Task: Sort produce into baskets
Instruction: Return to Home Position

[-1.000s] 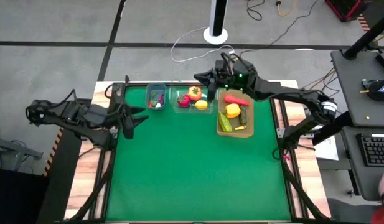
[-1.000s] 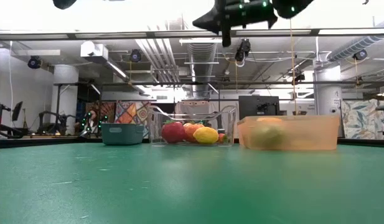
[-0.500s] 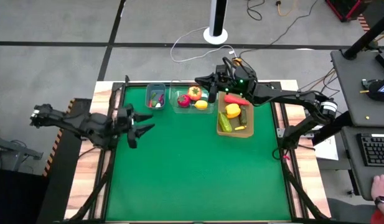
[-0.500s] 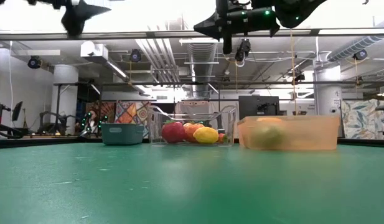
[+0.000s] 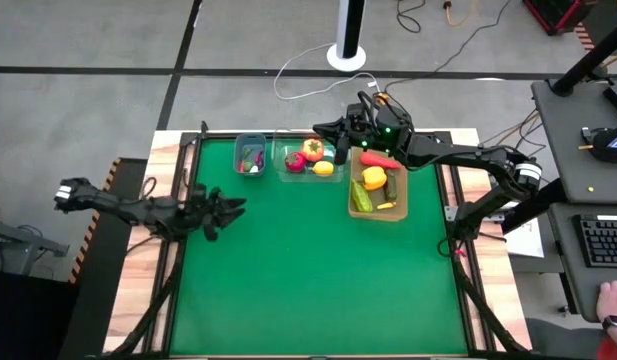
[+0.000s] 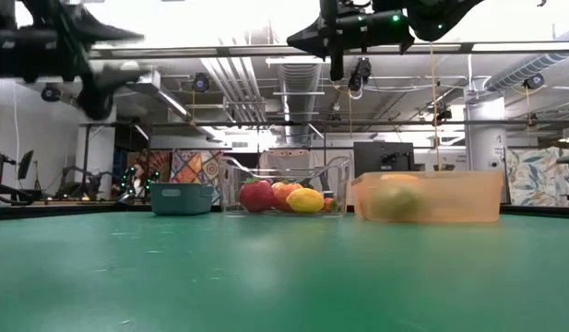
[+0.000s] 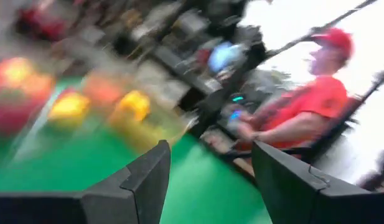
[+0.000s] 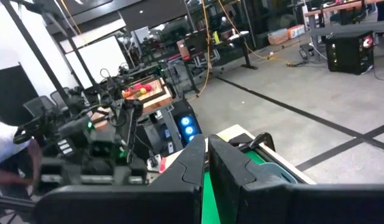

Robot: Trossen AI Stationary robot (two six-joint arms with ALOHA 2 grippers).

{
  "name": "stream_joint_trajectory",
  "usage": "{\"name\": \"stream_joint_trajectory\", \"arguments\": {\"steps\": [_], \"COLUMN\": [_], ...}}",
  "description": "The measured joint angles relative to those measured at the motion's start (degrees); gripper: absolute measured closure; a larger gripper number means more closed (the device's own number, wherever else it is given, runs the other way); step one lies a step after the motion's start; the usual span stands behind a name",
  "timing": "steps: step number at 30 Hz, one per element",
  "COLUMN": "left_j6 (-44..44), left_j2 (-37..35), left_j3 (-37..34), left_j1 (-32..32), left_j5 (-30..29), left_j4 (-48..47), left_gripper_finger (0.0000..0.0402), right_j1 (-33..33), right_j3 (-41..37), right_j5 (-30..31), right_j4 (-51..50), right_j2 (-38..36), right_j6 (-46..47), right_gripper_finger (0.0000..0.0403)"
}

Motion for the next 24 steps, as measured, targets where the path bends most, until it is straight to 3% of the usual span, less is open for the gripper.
{"name": "stream_joint_trajectory", "arguments": {"steps": [4, 12, 16, 20, 24], "left_j6": [8.7, 11.2, 15.1, 17.8, 17.9], "left_j2": [-1.7, -10.7, -18.8, -18.3, -18.9], "left_j3": [0.0, -0.2, 0.3, 1.1, 0.9], "left_j1": [2.1, 7.5, 8.0, 8.1, 8.1], "left_j5": [5.0, 21.6, 24.3, 28.7, 29.3], "left_j4": [6.7, 1.5, -4.3, -8.0, -13.9], "left_gripper_finger": [0.0196, 0.0196, 0.0196, 0.0196, 0.0196], "right_j1": [0.0, 0.0, 0.2, 1.8, 4.2], "right_j3": [0.0, 0.0, 0.0, 0.0, -0.4], "right_j5": [0.0, 0.0, -0.2, -2.6, -2.9], "right_j4": [0.0, 0.1, -0.1, -0.2, 0.0], "right_j2": [0.0, 0.0, 0.0, -0.4, -1.0], "right_j6": [0.4, 2.3, 2.5, 0.3, -4.6], "right_gripper_finger": [0.0390, 0.0390, 0.0390, 0.0390, 0.0390]}}
